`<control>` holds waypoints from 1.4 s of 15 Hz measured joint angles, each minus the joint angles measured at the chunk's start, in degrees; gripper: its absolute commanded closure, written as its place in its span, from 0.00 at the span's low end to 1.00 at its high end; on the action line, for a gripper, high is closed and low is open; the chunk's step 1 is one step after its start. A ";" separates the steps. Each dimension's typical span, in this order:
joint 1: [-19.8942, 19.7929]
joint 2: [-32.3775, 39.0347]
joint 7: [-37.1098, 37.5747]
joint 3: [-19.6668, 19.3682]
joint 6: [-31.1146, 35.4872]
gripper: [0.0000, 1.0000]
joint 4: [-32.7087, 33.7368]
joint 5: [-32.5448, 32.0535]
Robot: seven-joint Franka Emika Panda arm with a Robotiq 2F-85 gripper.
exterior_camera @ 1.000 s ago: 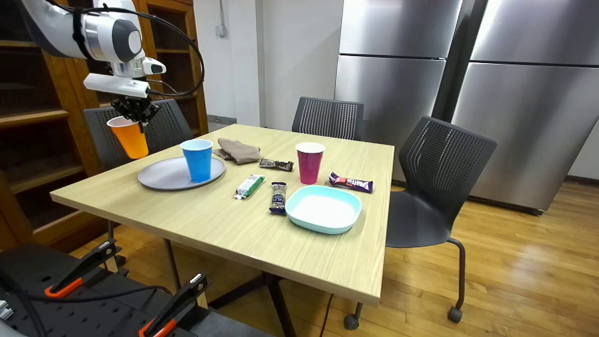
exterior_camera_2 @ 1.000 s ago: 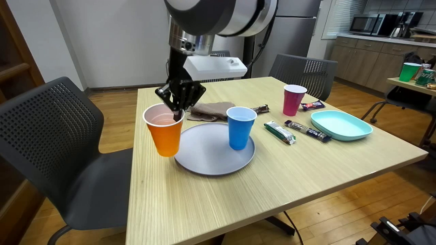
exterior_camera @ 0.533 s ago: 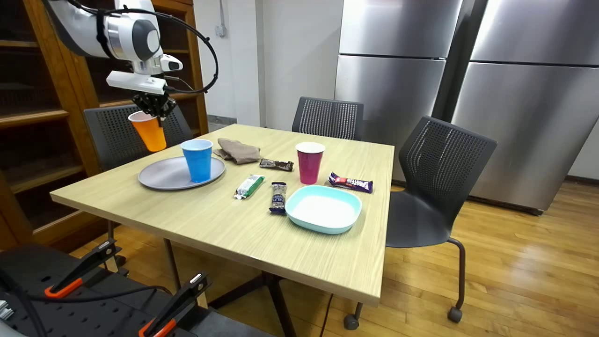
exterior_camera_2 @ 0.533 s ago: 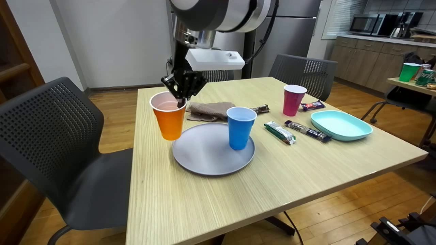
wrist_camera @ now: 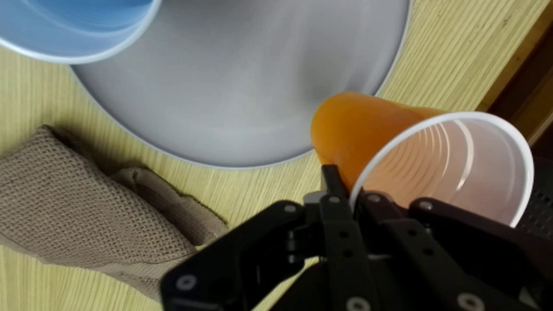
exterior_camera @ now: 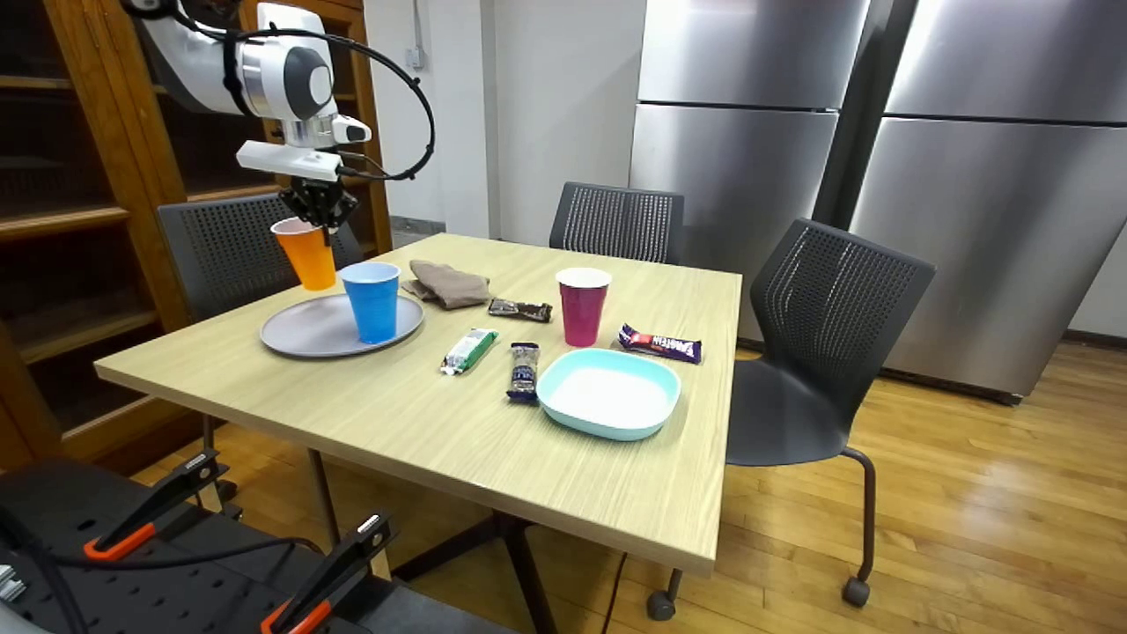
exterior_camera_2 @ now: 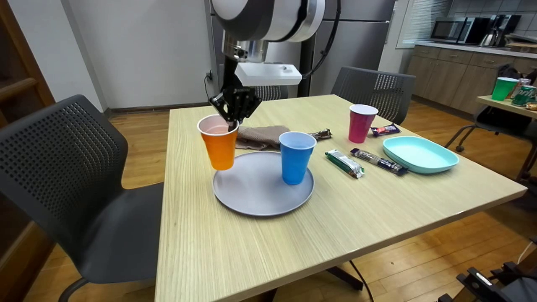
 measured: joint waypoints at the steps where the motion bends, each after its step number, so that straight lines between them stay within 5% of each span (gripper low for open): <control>1: -0.01 0.39 0.00 -0.30 -0.73 0.99 0.63 -0.03; 17: -0.07 3.88 0.03 -2.74 -3.97 0.99 2.92 -0.25; 18: -0.08 4.09 0.04 -2.75 -4.15 0.72 3.03 -0.25; 21: -0.12 4.41 0.07 -2.78 -4.70 0.58 3.18 -0.25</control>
